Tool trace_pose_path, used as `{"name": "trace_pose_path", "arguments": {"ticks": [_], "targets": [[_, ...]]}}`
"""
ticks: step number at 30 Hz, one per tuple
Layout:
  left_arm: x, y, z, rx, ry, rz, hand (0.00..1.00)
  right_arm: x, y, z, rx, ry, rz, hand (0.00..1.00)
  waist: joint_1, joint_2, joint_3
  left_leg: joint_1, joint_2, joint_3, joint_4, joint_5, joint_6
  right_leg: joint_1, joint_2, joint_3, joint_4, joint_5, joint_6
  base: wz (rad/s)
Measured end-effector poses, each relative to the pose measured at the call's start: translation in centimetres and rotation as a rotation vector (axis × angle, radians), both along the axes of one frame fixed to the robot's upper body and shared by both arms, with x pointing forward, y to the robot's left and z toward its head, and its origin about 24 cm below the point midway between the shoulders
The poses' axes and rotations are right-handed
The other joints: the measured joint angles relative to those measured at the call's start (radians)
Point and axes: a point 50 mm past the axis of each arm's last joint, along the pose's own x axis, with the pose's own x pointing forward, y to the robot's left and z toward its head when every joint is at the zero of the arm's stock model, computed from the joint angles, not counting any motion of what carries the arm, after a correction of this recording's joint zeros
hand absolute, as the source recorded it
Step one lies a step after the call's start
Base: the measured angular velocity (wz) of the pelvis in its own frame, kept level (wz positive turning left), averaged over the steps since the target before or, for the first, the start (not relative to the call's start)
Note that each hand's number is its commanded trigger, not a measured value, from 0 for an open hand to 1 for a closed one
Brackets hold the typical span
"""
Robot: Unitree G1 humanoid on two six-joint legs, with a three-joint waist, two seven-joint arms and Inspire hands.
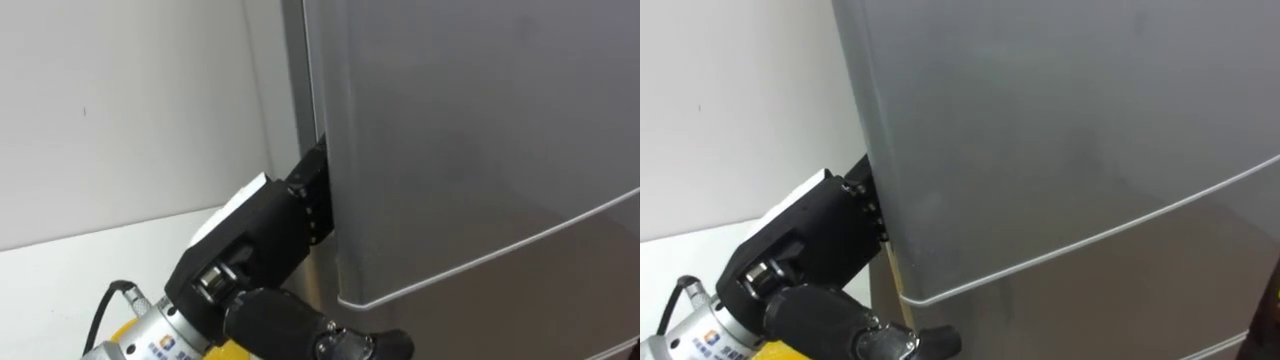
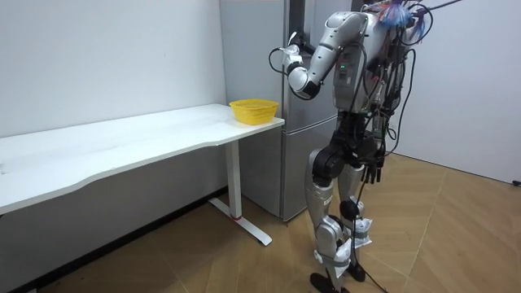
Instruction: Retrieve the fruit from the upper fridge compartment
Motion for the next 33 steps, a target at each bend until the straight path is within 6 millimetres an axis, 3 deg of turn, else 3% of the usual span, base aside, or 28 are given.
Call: {"name": "trace_pose_path", "arguments": {"ticks": [5, 13, 22, 26, 33], "targets": [[0.0, 0.0, 0.0, 0.000, 0.003, 0.003, 0.00, -0.4, -0.4, 0.1, -0.007, 0.000, -0.026, 0.00, -0.018, 0.003, 0.0014, 0.001, 0.000, 0.013, 0.000, 0.000, 0.000, 0.000, -0.001, 0.003, -0.005, 0.001, 0.002, 0.01], [0.2, 0.0, -0.1, -0.017, 0.013, 0.035, 0.00, -1.2, -0.7, 0.1, -0.021, 0.017, -0.032, 0.00, -0.036, 0.025, 0.0132, 0.000, 0.000, 0.031, -0.002, 0.000, 0.000, -0.014, -0.003, 0.006, 0.001, 0.002, 0.004, -0.01], [0.1, -0.4, -0.3, -0.023, 0.025, 0.009, 0.00, -1.2, -0.8, 0.1, -0.028, 0.013, -0.032, 0.00, -0.047, 0.027, 0.0113, -0.001, 0.001, 0.061, -0.002, 0.000, 0.000, -0.027, -0.001, 0.034, 0.005, 0.005, 0.007, -0.09], [0.0, -0.7, -0.3, -0.017, 0.025, -0.017, 0.00, -1.2, -0.8, 0.1, -0.028, 0.013, -0.033, 0.00, -0.075, 0.025, 0.0106, -0.004, 0.001, 0.071, -0.003, 0.000, 0.000, -0.033, -0.001, 0.042, 0.013, 0.005, 0.007, -0.06], [-0.2, -1.5, -0.3, -0.020, 0.026, -0.072, 0.00, -1.2, -0.7, 0.1, -0.020, 0.016, -0.035, 0.00, -0.088, 0.008, 0.0109, -0.001, 0.001, 0.090, -0.005, 0.000, 0.000, -0.033, -0.002, 0.050, 0.011, 0.007, 0.011, -0.02]]}}
